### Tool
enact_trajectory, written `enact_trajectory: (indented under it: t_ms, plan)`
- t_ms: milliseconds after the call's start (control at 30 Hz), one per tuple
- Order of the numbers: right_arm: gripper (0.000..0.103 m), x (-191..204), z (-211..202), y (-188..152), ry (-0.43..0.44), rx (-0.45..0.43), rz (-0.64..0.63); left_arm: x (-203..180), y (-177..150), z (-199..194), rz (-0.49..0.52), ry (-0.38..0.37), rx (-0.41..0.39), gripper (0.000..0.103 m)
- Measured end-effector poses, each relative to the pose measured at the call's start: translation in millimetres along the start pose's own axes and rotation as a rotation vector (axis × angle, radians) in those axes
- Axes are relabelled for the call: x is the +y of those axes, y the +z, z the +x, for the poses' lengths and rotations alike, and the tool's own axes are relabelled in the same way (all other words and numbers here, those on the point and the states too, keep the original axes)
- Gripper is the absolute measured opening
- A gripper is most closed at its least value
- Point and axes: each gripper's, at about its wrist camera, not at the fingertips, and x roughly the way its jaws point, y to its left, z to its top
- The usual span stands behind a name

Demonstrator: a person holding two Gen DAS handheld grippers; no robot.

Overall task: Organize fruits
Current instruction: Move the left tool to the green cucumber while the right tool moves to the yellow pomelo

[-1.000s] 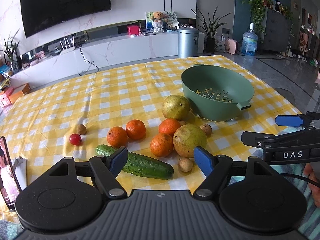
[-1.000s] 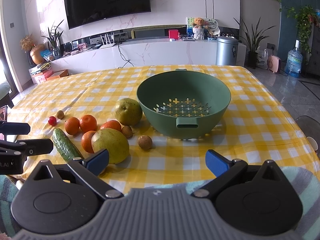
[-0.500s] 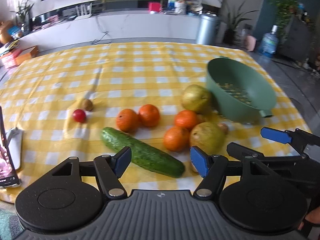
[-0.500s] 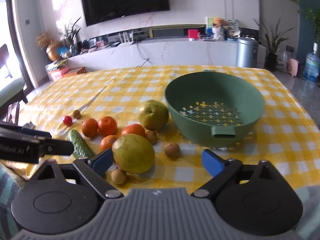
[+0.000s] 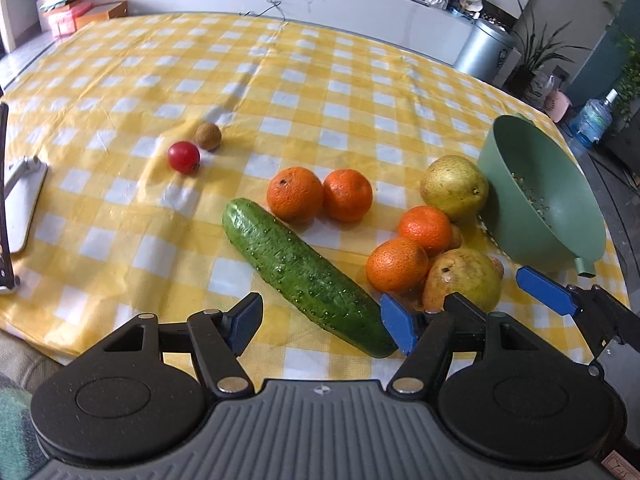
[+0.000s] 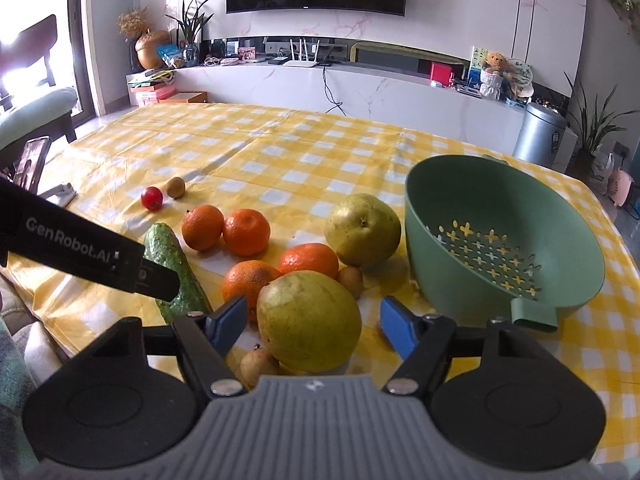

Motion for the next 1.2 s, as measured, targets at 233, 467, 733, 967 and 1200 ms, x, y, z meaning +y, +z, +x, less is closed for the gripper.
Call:
enact_trajectory:
  t_ms: [233,467,733,967,1200]
  plan:
    - [0.070,-5,10,1,-0.004,0.018,0.048,6,1,13,-0.070,0.007,0.030,0.080]
    - [0.071,-2,19,1,0.017,0.035,0.039,9,2,26,-0.126,0.003,0.039,0.081]
    - [0.072,-3,28,-1,0.032,0.065,0.043,8,3,34,-0.141,-0.024,0.018,0.081]
    - [0.072,-8,36,0,0.051,0.099,0.096,14,3,39,-0.201,-0.016,-0.014,0.083]
    - [0.072,-6,35,-1,0.049,0.093,0.084,18,6,44,-0.253,0.023,-0.049,0.083]
